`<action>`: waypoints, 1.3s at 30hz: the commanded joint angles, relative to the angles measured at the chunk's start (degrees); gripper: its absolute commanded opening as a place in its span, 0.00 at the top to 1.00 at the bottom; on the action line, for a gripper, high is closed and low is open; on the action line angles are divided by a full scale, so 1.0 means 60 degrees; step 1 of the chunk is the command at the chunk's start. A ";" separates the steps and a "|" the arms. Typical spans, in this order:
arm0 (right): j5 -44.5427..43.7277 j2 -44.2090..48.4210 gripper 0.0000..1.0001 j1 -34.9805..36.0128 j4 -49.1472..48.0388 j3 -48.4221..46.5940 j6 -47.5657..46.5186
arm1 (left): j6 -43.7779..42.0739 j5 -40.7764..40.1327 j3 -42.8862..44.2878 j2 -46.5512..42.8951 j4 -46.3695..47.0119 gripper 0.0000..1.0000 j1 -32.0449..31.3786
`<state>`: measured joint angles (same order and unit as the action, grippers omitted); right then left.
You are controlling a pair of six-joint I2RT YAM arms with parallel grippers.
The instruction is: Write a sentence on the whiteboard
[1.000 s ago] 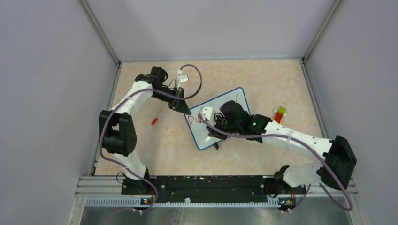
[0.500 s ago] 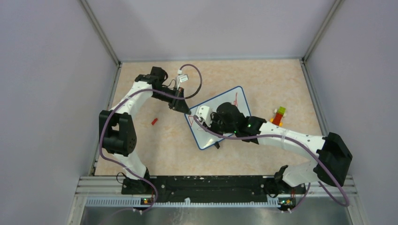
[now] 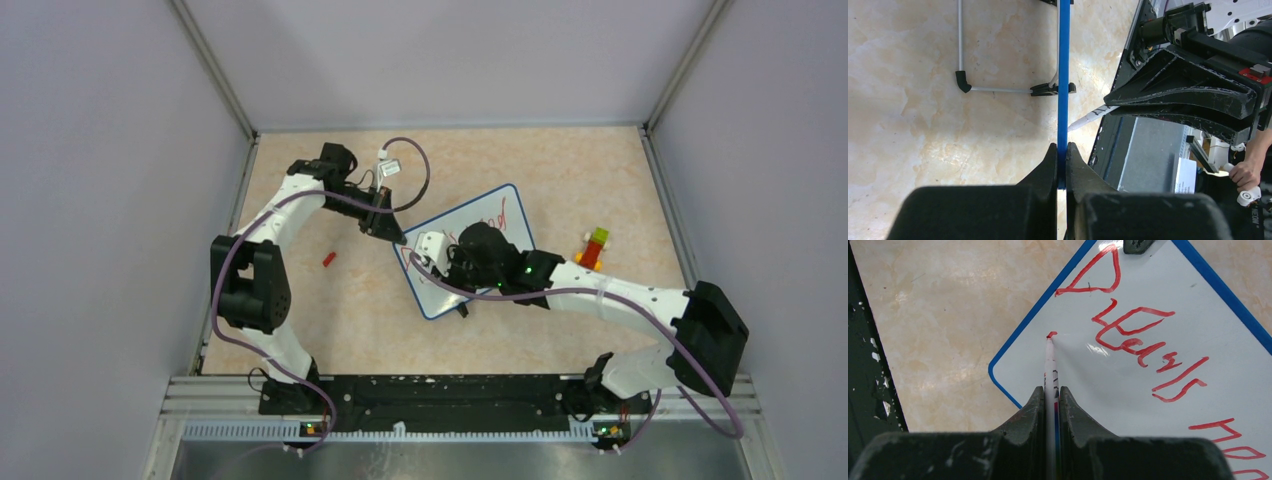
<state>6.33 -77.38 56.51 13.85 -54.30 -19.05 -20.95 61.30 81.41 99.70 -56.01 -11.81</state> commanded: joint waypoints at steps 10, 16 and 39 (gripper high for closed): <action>-0.0923 0.0203 1.00 -0.0172 0.0166 -0.0528 -0.0107 | -0.0020 -0.0204 -0.0089 -0.0310 0.0136 1.00 0.0021; -0.0910 0.0162 1.00 -0.0357 0.0182 -0.0734 0.0036 | -0.0038 -0.0171 -0.0170 -0.0300 0.0196 1.00 0.0021; -0.0508 0.0264 1.00 0.0252 0.0818 0.0315 -0.0232 | -0.0051 -0.0191 -0.0291 -0.0414 0.0263 1.00 0.0021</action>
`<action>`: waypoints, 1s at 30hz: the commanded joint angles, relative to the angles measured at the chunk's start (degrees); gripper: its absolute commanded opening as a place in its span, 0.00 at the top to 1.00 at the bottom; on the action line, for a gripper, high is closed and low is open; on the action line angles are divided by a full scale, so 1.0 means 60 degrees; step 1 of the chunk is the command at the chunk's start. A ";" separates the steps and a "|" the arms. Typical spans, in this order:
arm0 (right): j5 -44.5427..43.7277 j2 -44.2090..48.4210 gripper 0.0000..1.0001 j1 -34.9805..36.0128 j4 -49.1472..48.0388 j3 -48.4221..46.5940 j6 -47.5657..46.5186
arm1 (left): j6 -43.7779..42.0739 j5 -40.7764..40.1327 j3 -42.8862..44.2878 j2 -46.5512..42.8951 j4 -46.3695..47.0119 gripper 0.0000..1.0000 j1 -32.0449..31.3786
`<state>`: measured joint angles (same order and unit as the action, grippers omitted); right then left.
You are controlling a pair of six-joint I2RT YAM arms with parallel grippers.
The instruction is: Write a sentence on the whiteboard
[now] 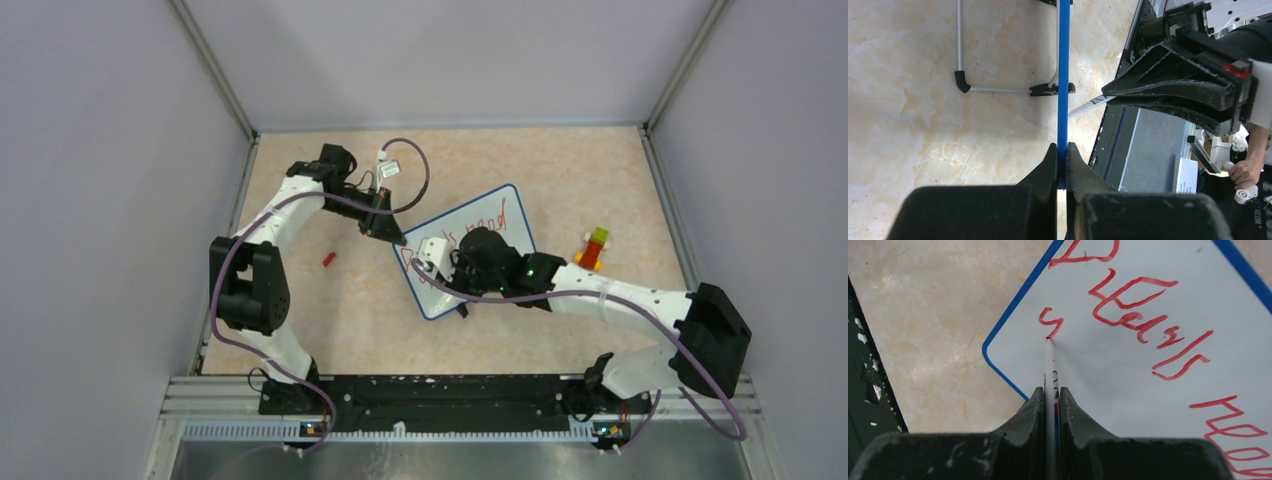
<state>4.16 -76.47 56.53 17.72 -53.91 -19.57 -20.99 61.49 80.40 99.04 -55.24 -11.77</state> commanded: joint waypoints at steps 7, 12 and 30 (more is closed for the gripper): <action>0.0190 -0.0374 1.00 0.0597 0.0116 -0.0355 -0.0025 | -0.0011 -0.0223 -0.0139 -0.0314 0.0171 1.00 0.0005; 0.0243 -0.0129 1.00 0.0541 0.0185 -0.0876 0.0054 | -0.0015 -0.0215 -0.0110 -0.0319 0.0144 1.00 0.0013; -0.0153 0.0119 1.00 -0.0384 0.0304 -0.0818 -0.0017 | 0.0021 -0.0186 -0.0128 -0.0324 0.0194 1.00 0.0013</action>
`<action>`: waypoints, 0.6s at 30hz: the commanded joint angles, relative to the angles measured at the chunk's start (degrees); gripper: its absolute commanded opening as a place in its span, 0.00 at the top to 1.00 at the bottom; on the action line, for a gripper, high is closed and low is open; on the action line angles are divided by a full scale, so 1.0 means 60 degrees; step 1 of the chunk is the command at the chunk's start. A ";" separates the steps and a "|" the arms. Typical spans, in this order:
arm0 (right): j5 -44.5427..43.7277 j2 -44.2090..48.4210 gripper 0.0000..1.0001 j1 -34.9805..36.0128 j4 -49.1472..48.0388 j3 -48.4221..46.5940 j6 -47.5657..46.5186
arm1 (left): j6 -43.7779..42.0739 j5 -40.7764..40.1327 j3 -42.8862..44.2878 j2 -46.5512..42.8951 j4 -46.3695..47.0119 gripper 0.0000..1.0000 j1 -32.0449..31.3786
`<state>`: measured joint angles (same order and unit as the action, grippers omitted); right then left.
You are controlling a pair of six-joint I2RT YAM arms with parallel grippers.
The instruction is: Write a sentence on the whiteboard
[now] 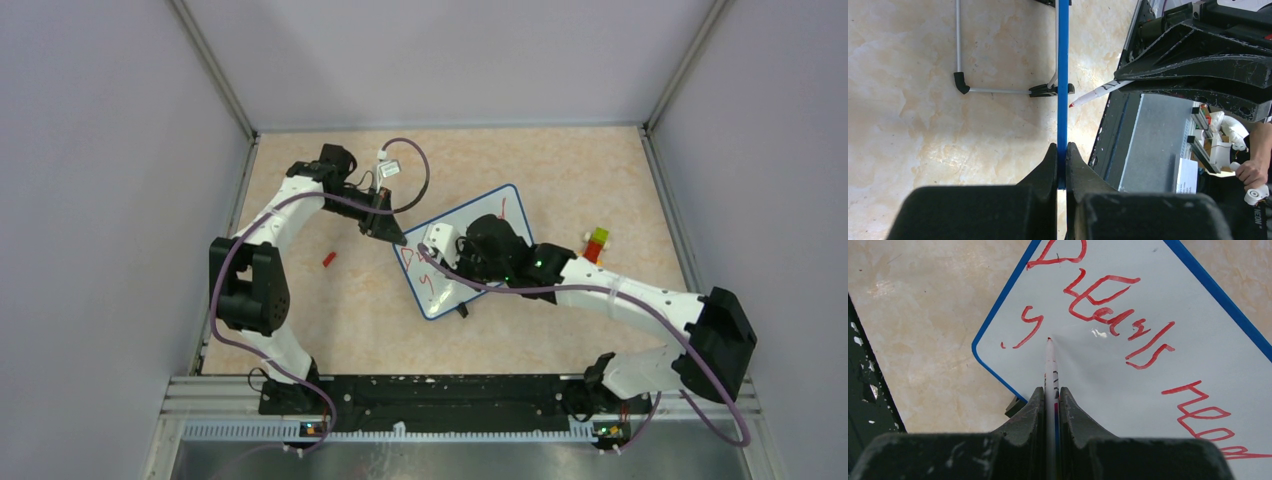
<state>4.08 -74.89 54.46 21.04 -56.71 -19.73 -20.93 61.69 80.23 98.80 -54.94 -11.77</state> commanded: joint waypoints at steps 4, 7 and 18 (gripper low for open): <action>-0.0009 -0.0377 1.00 -0.0030 -0.0312 -0.0411 -0.0008 | -0.0005 -0.0246 -0.0096 -0.0300 0.0132 1.00 0.0013; 0.0119 -0.0437 1.00 -0.0003 -0.0263 -0.0289 -0.0033 | -0.0027 -0.0234 -0.0106 -0.0283 0.0120 1.00 0.0013; -0.0108 -0.0082 1.00 0.0051 0.0180 0.0145 -0.0374 | -0.0050 -0.0260 -0.0099 -0.0261 0.0104 1.00 0.0013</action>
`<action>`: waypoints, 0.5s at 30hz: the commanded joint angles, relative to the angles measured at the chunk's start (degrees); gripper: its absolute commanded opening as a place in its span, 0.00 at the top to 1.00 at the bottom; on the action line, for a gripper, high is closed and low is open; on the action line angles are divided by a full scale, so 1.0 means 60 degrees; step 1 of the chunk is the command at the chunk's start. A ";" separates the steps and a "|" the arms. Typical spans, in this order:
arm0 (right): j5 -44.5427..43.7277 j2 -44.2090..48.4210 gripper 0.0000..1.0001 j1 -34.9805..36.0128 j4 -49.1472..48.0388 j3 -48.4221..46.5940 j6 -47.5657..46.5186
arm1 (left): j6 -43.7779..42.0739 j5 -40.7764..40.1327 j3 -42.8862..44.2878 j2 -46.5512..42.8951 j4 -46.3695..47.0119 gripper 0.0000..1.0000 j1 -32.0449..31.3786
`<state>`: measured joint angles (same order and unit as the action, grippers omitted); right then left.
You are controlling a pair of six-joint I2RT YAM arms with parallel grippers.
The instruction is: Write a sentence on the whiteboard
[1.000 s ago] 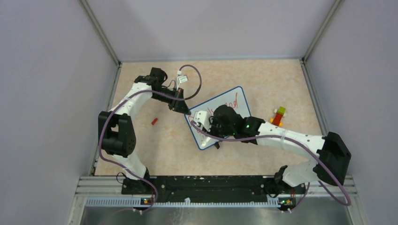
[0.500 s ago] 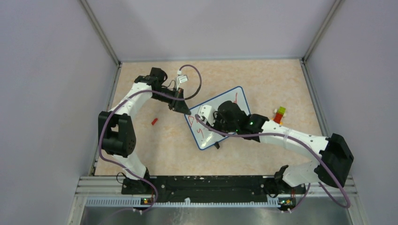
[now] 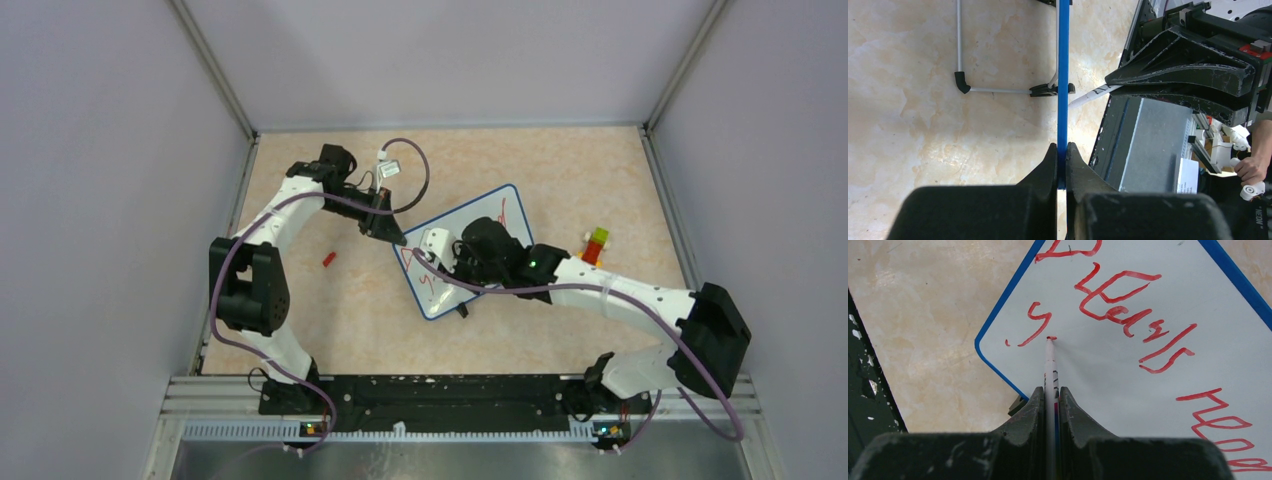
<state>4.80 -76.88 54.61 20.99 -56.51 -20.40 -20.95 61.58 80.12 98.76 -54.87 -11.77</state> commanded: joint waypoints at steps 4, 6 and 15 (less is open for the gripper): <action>-0.0364 0.0296 1.00 -0.0077 0.0324 0.0013 -0.0407 | -0.0031 -0.0230 -0.0070 -0.0250 0.0100 1.00 0.0013; -0.0479 0.0289 1.00 -0.0182 0.0316 -0.0055 -0.0434 | -0.0036 -0.0230 -0.0062 -0.0259 0.0098 1.00 0.0013; -0.0664 0.0163 1.00 -0.0356 -0.0030 -0.0616 -0.0156 | -0.0009 -0.0208 -0.0039 -0.0232 0.0114 1.00 0.0013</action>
<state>4.14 -76.58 53.74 23.24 -56.45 -21.76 -20.95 61.58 80.12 98.74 -54.68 -11.77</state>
